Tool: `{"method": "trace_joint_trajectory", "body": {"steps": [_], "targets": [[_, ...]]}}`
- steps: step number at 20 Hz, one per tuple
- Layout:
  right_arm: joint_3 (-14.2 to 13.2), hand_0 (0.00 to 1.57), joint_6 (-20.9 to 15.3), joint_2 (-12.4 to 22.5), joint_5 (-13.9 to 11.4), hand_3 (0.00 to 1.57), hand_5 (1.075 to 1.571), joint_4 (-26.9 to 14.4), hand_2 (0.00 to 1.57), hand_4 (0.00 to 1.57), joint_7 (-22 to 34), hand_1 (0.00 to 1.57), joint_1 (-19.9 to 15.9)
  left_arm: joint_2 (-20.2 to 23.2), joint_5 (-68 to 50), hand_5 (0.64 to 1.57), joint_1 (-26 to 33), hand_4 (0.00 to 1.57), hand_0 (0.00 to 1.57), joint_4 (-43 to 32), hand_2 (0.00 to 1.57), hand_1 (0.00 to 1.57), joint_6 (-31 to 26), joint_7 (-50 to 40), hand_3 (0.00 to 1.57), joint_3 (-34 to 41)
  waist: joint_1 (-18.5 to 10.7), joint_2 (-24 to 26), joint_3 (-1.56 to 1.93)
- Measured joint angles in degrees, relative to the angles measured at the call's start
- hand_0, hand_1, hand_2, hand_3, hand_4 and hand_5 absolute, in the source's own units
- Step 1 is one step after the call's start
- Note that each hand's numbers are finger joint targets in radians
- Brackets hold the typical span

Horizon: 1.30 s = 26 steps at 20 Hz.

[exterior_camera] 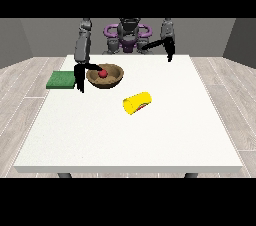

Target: Pick the cup and pour the ball into the bowl, then pick the bowl and place it on the pad

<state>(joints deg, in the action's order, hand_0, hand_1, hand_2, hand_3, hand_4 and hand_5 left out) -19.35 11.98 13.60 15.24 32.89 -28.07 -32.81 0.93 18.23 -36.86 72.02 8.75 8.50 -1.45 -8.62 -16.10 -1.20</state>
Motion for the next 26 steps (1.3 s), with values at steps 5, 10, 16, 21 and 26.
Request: {"method": "trace_joint_trajectory", "body": {"steps": [5,10,16,21,26], "targets": [[0.21,0.0,-2.7,-2.33,0.75,0.0,1.546,-0.63,0.0,0.35,3.32,0.0,-2.19,0.98,-1.35,1.564,1.71,0.0,0.0,-0.57,0.0,0.0,-1.49,-0.14,0.0,0.77,-0.29,2.55,0.56],[1.01,0.0,-4.37,-3.79,0.93,0.0,1.546,-2.12,0.0,0.35,5.74,0.0,-4.05,2.09,-2.18,1.565,3.17,0.0,0.0,-0.72,0.0,0.0,-2.66,-0.14,0.0,1.77,0.3,3.83,1.02],[2.17,1.57,-10.24,-2.76,-1.83,1.57,1.551,-3.41,1.57,1.05,5.17,1.57,-2.86,3.06,-3.11,1.568,2.86,0.0,0.0,0.94,0.0,0.0,-4.19,0.11,0.0,2.14,-1.25,3.33,0.01],[4.4,1.57,-15.64,-2.11,-4.8,1.57,1.554,-4.09,1.57,1.02,10.05,1.57,-4.23,3.37,-3.39,1.57,2.59,0.0,0.0,-0.25,0.0,0.0,-3.98,0.19,0.0,3.07,-0.72,4.54,0.07],[6.57,1.57,-18.49,-1.94,-6.62,1.57,1.554,-4.47,1.57,1.03,18.08,1.57,-5.8,4.9,-5.1,1.57,4.85,0.0,0.0,-3.18,0.0,0.0,-4.62,1.78,0.0,5.8,1.53,7.05,0.8]]}}
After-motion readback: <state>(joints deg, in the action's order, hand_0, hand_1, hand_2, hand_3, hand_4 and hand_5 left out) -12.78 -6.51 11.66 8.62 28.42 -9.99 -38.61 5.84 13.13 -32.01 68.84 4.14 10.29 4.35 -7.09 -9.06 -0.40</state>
